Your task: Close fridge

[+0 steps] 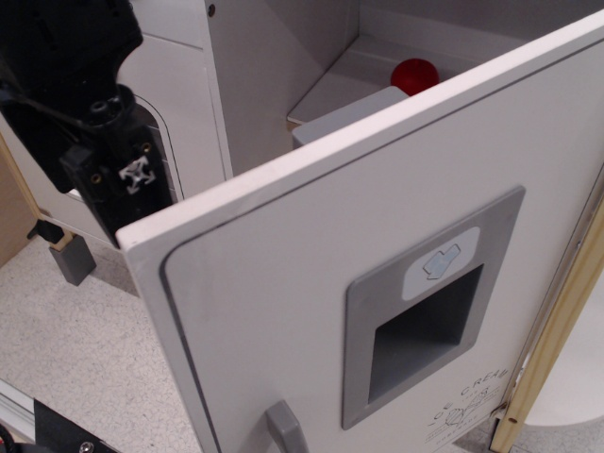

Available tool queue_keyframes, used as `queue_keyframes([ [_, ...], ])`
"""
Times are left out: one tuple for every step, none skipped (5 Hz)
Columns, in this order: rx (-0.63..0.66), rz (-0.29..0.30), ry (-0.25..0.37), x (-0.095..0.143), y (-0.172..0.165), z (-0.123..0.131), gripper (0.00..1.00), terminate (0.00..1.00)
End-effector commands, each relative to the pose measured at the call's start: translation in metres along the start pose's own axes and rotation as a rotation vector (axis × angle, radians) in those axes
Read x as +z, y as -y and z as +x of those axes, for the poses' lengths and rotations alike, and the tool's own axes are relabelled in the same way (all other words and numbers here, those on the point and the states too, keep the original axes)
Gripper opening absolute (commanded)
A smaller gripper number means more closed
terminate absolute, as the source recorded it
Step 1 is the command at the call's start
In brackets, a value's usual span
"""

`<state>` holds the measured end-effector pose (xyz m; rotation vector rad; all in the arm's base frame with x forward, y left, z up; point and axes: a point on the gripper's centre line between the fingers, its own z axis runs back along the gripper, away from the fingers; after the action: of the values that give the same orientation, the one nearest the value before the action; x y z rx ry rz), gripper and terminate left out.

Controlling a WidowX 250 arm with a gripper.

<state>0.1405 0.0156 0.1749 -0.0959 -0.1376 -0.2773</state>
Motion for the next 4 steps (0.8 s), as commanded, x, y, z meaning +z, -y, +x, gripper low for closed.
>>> queue_keyframes([
  [0.0,0.0,0.0,0.0,0.0,0.0,1.0,0.0],
  [0.055,0.026,0.043,0.012,0.001,0.012,1.0,0.0],
  [0.074,0.009,0.044,0.031,0.006,0.026,1.0,0.0],
  [0.093,-0.017,0.057,0.046,0.011,0.037,1.0,0.0],
])
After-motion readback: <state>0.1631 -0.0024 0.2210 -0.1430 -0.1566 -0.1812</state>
